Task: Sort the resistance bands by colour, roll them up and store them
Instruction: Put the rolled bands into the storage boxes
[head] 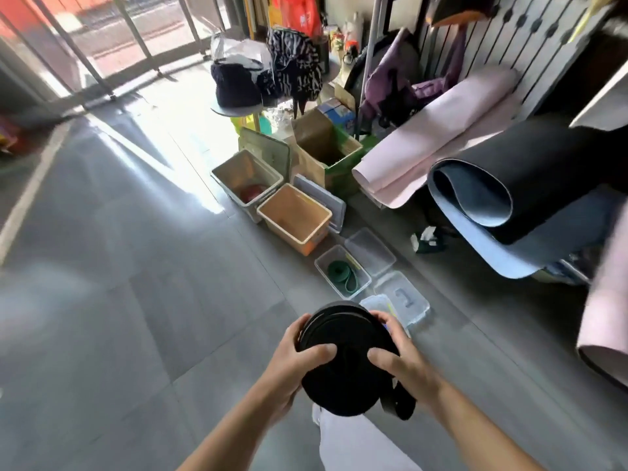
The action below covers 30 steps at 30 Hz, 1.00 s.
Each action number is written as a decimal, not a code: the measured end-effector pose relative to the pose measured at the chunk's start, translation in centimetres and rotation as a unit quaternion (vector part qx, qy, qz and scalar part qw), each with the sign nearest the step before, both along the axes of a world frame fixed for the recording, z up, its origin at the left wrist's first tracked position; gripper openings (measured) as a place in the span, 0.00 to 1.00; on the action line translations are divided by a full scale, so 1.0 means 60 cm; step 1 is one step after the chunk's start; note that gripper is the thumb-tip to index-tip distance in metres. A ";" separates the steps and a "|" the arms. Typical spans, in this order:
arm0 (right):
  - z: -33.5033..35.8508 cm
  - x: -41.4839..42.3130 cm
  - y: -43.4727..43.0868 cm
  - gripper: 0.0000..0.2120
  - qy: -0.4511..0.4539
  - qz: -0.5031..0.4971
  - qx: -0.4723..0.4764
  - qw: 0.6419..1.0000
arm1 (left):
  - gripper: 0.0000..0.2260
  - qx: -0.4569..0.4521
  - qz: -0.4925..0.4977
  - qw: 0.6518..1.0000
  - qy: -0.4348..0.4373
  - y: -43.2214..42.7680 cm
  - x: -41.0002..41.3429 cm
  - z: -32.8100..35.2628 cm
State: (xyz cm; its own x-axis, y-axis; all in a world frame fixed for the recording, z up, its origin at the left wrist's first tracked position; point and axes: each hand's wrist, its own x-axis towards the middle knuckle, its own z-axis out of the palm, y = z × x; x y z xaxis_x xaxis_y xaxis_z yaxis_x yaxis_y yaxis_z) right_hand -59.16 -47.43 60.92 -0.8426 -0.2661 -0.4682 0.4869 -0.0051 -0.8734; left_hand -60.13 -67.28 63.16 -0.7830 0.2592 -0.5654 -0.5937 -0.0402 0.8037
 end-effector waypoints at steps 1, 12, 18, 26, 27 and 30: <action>-0.001 -0.038 -0.023 0.37 -0.011 0.003 -0.007 1.000 | 0.33 -0.002 -0.004 1.000 -0.011 -0.022 -0.036 0.004; -0.004 -0.415 -0.273 0.36 -0.058 -0.061 -0.055 0.995 | 0.38 -0.023 -0.081 0.995 -0.050 -0.279 -0.437 0.031; -0.054 -0.530 -0.376 0.35 -0.069 -0.255 -0.066 0.962 | 0.25 -0.051 -0.191 0.979 -0.045 -0.323 -0.650 0.002; -0.154 -0.686 -0.464 0.33 -0.094 -0.420 -0.076 0.899 | 0.29 -0.070 -0.291 0.950 -0.090 -0.347 -0.875 -0.109; -0.169 -0.713 -0.467 0.34 -0.102 -0.424 -0.075 0.897 | 0.32 -0.081 -0.289 0.949 -0.094 -0.347 -0.902 -0.132; -0.223 -0.796 -0.477 0.30 -0.136 -0.427 -0.078 0.890 | 0.35 -0.115 -0.269 0.951 -0.103 -0.354 -0.980 -0.212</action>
